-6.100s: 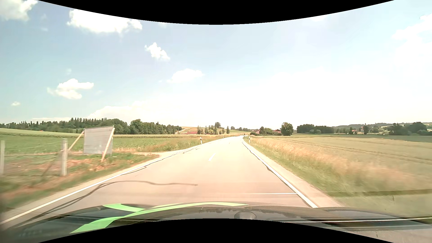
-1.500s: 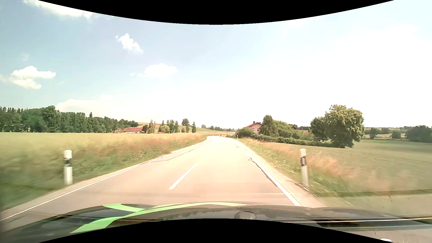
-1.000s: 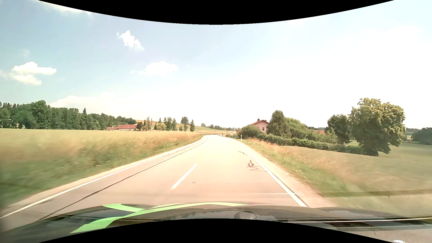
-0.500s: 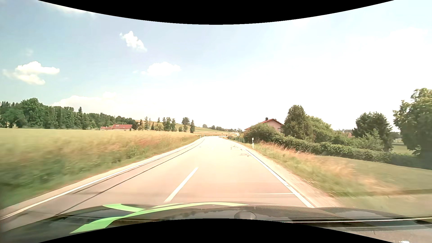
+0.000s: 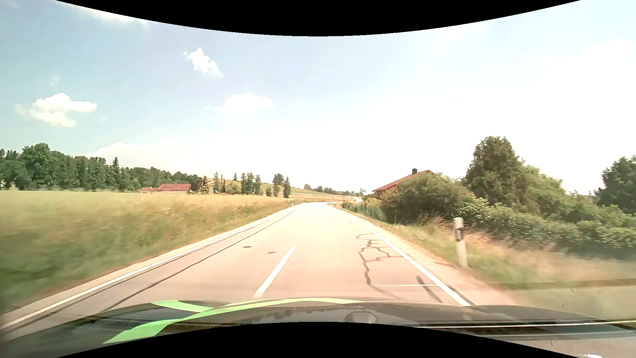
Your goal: Follow the waypoints while adhering to traffic rules and regulations
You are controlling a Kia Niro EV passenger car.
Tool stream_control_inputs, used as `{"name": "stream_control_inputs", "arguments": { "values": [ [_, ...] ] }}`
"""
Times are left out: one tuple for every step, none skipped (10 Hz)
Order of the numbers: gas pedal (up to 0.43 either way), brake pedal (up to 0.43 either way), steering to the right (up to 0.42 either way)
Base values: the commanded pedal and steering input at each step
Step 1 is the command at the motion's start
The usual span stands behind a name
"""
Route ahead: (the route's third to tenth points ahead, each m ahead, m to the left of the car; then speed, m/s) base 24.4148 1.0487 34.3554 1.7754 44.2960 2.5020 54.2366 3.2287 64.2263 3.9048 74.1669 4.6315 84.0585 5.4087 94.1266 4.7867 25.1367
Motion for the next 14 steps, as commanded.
{"name": "stream_control_inputs", "arguments": {
  "values": [
    [0.311, 0.0, -0.017],
    [0.268, 0.0, -0.02],
    [0.26, 0.0, -0.02],
    [0.26, 0.0, -0.02],
    [0.26, 0.0, -0.02],
    [0.26, 0.0, -0.019],
    [0.26, 0.0, -0.016],
    [0.26, 0.0, -0.014],
    [0.248, 0.0, -0.013],
    [0.22, 0.0, -0.013],
    [0.197, 0.0, -0.012],
    [0.177, 0.0, -0.011],
    [0.177, 0.0, -0.009],
    [0.169, 0.0, -0.004]
  ]
}}
